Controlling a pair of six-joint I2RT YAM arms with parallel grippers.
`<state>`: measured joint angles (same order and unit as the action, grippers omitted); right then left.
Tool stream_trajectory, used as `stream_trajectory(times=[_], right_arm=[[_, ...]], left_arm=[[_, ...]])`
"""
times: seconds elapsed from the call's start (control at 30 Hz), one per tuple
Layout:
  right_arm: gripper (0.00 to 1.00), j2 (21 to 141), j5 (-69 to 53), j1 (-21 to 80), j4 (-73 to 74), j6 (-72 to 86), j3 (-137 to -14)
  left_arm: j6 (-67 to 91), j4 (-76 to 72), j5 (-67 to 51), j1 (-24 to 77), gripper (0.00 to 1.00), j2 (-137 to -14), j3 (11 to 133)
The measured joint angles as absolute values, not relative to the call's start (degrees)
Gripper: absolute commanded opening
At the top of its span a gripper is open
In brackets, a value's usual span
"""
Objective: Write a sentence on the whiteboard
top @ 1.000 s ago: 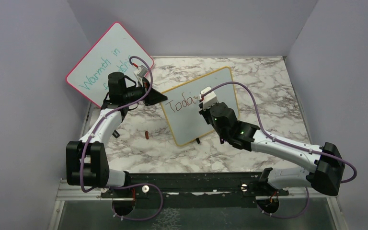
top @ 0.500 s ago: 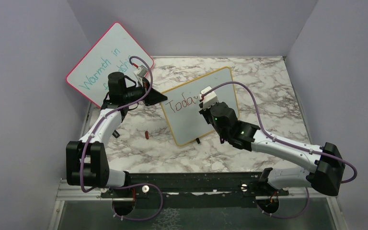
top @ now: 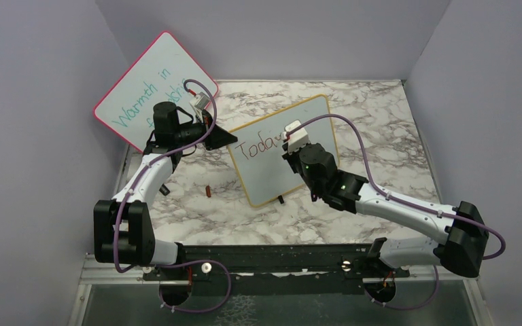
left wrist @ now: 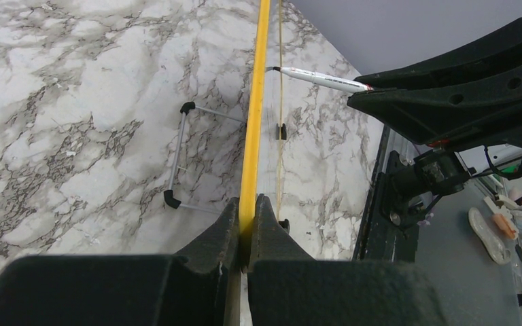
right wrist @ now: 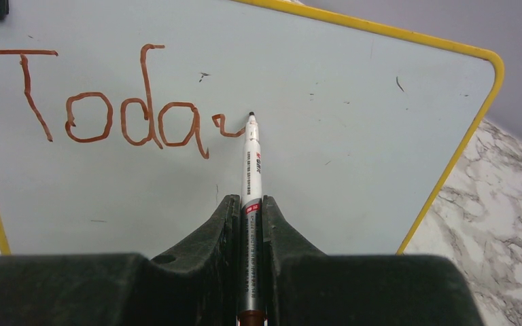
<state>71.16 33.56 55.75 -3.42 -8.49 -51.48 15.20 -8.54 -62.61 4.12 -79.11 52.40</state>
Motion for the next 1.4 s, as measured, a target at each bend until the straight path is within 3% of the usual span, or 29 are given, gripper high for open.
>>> stream_trajectory(times=[1.4], right_arm=[[0.00,70.11,26.85,55.75,6.61,-2.17,-51.35]], left_arm=[[15.16,-8.14,-62.50,4.12,0.00,-79.11,52.49]])
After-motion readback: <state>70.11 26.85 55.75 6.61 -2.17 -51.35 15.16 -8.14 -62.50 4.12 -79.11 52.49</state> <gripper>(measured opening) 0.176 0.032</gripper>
